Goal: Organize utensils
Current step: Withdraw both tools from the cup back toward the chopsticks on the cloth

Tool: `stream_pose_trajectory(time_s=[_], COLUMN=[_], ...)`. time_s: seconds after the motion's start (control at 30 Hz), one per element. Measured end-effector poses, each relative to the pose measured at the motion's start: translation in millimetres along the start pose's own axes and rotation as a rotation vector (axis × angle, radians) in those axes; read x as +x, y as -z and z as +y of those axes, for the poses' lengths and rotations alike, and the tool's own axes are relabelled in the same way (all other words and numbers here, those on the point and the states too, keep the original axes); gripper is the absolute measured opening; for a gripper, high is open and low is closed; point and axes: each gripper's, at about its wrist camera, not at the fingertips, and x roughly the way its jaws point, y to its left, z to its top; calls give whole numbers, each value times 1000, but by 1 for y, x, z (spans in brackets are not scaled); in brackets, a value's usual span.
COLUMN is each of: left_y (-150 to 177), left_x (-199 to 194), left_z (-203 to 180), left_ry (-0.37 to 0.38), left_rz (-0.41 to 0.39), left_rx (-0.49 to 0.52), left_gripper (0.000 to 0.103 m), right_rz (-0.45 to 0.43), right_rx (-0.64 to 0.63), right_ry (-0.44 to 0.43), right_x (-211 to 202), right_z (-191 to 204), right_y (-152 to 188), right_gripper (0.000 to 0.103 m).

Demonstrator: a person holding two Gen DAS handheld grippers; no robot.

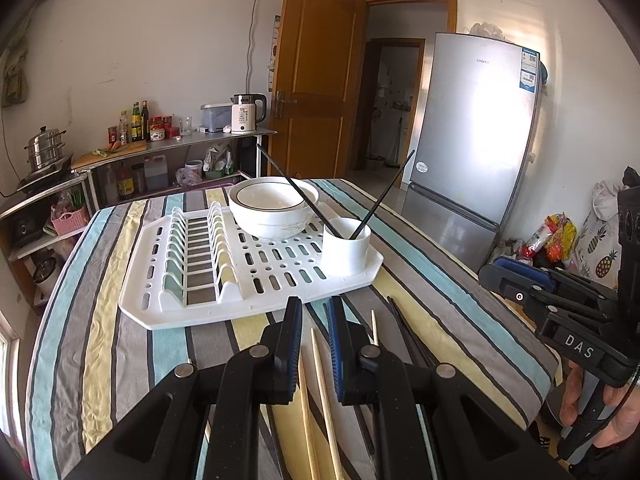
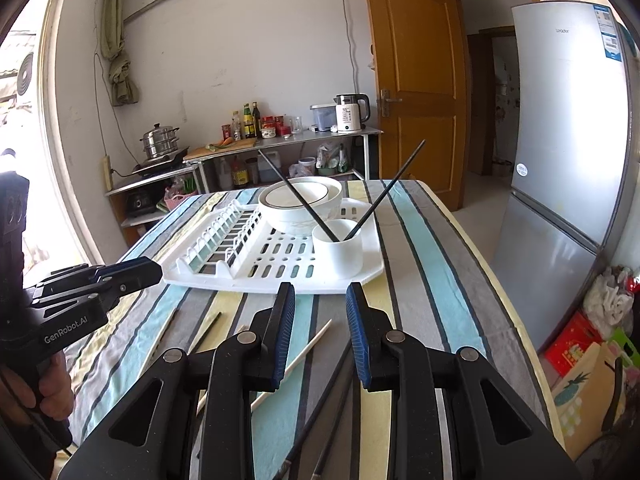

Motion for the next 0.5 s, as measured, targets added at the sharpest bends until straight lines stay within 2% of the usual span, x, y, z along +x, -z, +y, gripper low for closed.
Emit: stream_pose_trajectory(time_s=[0.27, 0.5], left_y=[30, 48], left_x=[-23, -28], left_z=[-2, -3], left_ry=[-18, -16], left_rz=[5, 29], left_rx=[-8, -2], left_gripper=[12, 12], right_rz=[26, 59], right_rx=[6, 23], right_ry=[-33, -40], right_x=[-9, -10], right_z=[9, 7], right_y=[28, 45], right_gripper=[27, 27])
